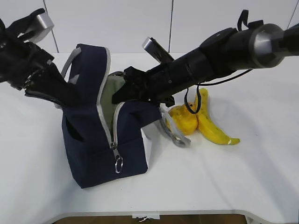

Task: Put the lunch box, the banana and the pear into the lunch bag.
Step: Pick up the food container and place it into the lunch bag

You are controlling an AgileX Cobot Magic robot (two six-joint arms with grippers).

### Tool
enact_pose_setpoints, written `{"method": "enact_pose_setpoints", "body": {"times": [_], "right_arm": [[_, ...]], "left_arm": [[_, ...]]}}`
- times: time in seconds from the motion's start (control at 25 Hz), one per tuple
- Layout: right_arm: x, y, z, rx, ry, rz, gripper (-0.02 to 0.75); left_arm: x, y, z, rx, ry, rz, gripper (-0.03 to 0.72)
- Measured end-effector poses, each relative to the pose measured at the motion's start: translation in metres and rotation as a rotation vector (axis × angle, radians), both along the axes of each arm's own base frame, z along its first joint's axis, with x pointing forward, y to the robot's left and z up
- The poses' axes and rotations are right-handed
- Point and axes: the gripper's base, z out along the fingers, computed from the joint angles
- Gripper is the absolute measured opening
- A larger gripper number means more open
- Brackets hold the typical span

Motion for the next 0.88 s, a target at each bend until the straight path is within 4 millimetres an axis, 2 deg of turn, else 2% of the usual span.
{"method": "enact_pose_setpoints", "body": {"times": [0.32, 0.52, 0.68, 0.88], "right_arm": [[0.001, 0.000, -0.005, -0.002, 0.013, -0.002, 0.387], [-0.002, 0.001, -0.006, -0.009, 0.027, 0.029, 0.531], [0.000, 0.001, 0.005, -0.058, 0.030, 0.097, 0.565], [0.009, -0.002, 0.032, -0.189, 0.000, 0.155, 0.571]], "left_arm": [[0.000, 0.001, -0.001, 0.016, -0.002, -0.006, -0.004], [0.000, 0.001, -0.001, 0.018, -0.002, -0.007, -0.005], [0.000, 0.001, -0.001, 0.020, -0.002, -0.008, -0.005], [0.000, 0.001, -0.001, 0.020, -0.002, -0.008, -0.005]]}}
